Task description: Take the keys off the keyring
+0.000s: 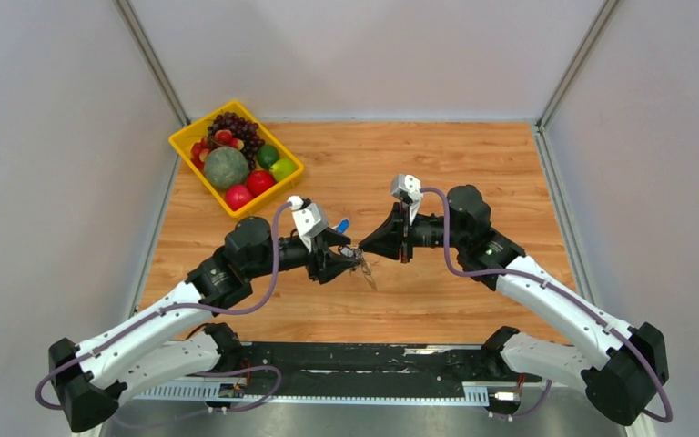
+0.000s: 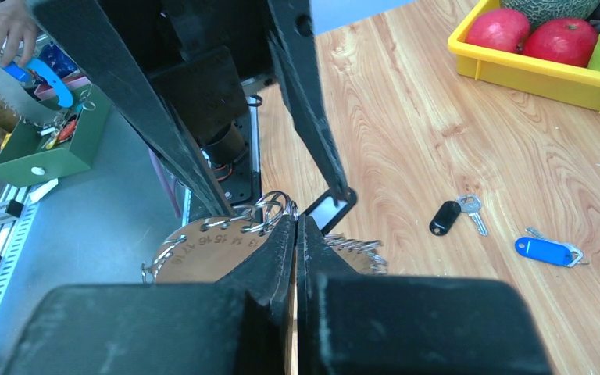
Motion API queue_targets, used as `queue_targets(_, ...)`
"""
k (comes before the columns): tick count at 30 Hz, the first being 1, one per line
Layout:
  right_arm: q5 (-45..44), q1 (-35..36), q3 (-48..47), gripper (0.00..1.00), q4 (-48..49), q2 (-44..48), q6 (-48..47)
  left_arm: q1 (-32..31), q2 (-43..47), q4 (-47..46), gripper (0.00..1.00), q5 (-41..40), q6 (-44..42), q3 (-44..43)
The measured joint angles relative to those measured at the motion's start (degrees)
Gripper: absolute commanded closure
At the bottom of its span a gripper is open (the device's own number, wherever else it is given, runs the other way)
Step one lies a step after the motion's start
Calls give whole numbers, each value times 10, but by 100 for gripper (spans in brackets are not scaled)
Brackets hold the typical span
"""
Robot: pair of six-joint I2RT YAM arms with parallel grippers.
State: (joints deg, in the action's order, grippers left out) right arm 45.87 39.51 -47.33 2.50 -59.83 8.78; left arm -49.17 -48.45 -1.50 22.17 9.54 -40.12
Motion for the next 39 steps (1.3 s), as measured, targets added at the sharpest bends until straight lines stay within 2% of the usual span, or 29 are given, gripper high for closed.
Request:
queue_targets(10, 26, -19, 0, 100, 15, 0, 12, 0, 74, 145, 43, -49, -89, -78)
queue_targets(17, 43, -22, 0, 100, 17, 0, 17, 10, 61, 196, 48, -80, -127, -87)
queue_targets(20, 52, -23, 0, 100, 18, 0, 19, 22, 33, 203, 40, -70, -141, -87)
queue_targets(23, 63, -26, 0, 100, 21, 0, 21, 31, -1, 221, 29, -25, -182, -89)
queue_targets(31, 104, -31, -9, 100, 26, 1, 28, 31, -8, 275, 15, 59, -325, -92)
queue_targets(36, 124, -31, -17, 100, 30, 2, 31, 31, 14, 269, 12, 97, -373, -91)
queue_targets(39, 133, -31, -19, 100, 30, 2, 32, 31, 29, 248, 18, 116, -390, -86)
